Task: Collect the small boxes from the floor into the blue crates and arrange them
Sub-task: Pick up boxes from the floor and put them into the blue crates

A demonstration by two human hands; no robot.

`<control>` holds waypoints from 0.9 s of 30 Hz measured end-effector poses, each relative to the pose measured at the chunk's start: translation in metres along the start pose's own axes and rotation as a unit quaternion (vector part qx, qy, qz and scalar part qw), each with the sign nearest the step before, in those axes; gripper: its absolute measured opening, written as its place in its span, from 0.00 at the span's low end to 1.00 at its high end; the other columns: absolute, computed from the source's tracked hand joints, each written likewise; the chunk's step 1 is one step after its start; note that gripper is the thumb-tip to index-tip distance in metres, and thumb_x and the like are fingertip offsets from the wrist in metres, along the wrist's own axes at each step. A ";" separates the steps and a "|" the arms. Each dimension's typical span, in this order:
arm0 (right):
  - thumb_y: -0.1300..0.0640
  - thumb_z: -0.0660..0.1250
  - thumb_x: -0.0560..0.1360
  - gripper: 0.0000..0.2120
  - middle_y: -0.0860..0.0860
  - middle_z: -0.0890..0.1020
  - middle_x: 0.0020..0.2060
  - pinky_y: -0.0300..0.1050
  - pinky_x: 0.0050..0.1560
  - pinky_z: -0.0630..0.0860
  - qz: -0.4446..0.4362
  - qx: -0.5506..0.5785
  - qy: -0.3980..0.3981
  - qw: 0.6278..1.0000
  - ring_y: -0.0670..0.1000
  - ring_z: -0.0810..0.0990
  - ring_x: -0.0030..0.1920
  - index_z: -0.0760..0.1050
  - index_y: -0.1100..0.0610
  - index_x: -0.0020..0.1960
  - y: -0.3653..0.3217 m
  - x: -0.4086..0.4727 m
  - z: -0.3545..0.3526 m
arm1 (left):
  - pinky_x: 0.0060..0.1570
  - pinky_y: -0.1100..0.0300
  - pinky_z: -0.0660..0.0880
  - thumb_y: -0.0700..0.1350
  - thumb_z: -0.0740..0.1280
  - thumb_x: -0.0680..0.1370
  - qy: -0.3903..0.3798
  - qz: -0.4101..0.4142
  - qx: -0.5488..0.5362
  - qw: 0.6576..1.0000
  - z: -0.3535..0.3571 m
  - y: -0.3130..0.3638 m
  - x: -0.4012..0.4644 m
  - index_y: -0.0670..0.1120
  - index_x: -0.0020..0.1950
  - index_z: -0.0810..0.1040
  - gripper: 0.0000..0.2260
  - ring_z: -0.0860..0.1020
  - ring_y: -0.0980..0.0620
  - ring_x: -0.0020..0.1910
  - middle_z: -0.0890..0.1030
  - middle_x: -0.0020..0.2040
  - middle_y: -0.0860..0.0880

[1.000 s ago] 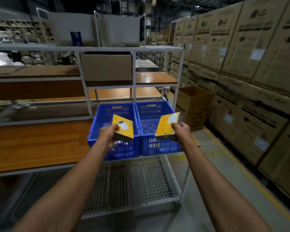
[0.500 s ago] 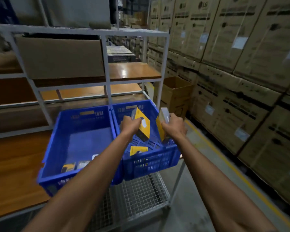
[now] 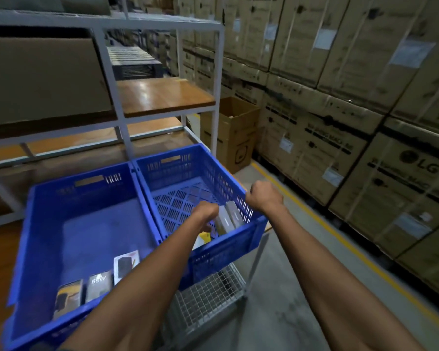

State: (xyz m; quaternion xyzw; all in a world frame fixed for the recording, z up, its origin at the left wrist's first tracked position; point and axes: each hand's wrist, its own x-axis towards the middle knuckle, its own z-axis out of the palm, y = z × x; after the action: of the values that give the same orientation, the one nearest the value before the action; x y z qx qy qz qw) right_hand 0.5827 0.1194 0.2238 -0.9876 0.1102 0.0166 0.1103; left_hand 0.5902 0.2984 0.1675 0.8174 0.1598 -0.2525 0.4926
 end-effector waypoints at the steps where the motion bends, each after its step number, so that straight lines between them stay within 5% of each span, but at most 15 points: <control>1: 0.53 0.63 0.75 0.10 0.60 0.83 0.49 0.46 0.42 0.75 0.004 0.000 0.004 1.000 0.61 0.80 0.44 0.79 0.58 0.47 0.005 -0.005 -0.006 | 0.33 0.54 0.74 0.43 0.58 0.84 0.017 0.012 -0.014 1.000 -0.004 0.002 -0.005 0.42 0.45 0.72 0.09 0.76 0.42 0.37 0.75 0.45 0.42; 3: 0.54 0.62 0.74 0.08 0.59 0.82 0.44 0.45 0.39 0.74 0.005 0.003 0.018 1.000 0.61 0.79 0.41 0.77 0.58 0.43 0.017 -0.021 -0.014 | 0.30 0.56 0.69 0.40 0.56 0.84 0.064 0.043 -0.033 0.996 -0.009 0.006 -0.016 0.44 0.40 0.67 0.12 0.68 0.45 0.30 0.67 0.35 0.45; 5: 0.54 0.62 0.75 0.10 0.58 0.80 0.40 0.45 0.38 0.73 0.000 0.020 0.039 0.999 0.60 0.77 0.39 0.77 0.58 0.42 0.029 -0.044 -0.018 | 0.37 0.49 0.77 0.41 0.57 0.83 0.097 0.073 -0.048 0.991 -0.008 0.008 -0.026 0.44 0.42 0.68 0.10 0.73 0.43 0.36 0.71 0.30 0.48; 7: 0.54 0.61 0.76 0.11 0.57 0.81 0.41 0.46 0.38 0.74 -0.005 0.040 0.063 0.997 0.60 0.78 0.39 0.80 0.58 0.44 0.042 -0.071 -0.019 | 0.48 0.43 0.84 0.42 0.60 0.83 0.100 0.101 -0.072 0.987 0.000 0.010 -0.045 0.44 0.45 0.73 0.08 0.80 0.42 0.43 0.78 0.35 0.49; 9: 0.52 0.62 0.76 0.13 0.58 0.83 0.43 0.47 0.39 0.77 -0.010 0.060 0.079 0.995 0.61 0.82 0.43 0.82 0.57 0.48 0.057 -0.103 -0.018 | 0.48 0.46 0.85 0.43 0.62 0.82 0.089 0.130 -0.106 0.982 0.017 0.011 -0.073 0.46 0.47 0.78 0.07 0.83 0.43 0.46 0.80 0.45 0.47; 15: 0.51 0.63 0.77 0.13 0.59 0.85 0.48 0.51 0.45 0.80 -0.017 0.110 0.113 0.987 0.63 0.83 0.51 0.82 0.56 0.51 0.120 -0.218 -0.007 | 0.41 0.54 0.82 0.44 0.67 0.81 0.020 0.211 -0.094 0.973 0.103 -0.021 -0.170 0.49 0.45 0.82 0.06 0.80 0.49 0.42 0.81 0.43 0.47; 20: 0.51 0.64 0.77 0.10 0.56 0.86 0.48 0.49 0.46 0.80 0.042 0.139 0.117 0.982 0.60 0.83 0.51 0.82 0.53 0.53 0.188 -0.324 0.013 | 0.29 0.62 0.70 0.35 0.62 0.82 -0.075 0.225 -0.067 0.969 0.178 -0.074 -0.248 0.46 0.46 0.80 0.10 0.72 0.54 0.31 0.74 0.36 0.48; 27: 0.52 0.63 0.78 0.12 0.56 0.84 0.52 0.48 0.46 0.79 0.189 0.154 0.143 0.959 0.60 0.83 0.51 0.79 0.51 0.60 0.283 -0.497 0.037 | 0.37 0.57 0.73 0.37 0.63 0.84 -0.185 0.277 0.024 0.943 0.279 -0.138 -0.364 0.45 0.50 0.81 0.08 0.74 0.51 0.37 0.77 0.40 0.48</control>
State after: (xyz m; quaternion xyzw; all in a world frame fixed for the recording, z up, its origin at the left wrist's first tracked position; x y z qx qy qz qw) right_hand 0.0349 -0.0348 0.1554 -0.9118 0.3111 -0.1211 0.2392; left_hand 0.1494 0.1110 0.1669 0.7799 -0.1730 -0.2563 0.5442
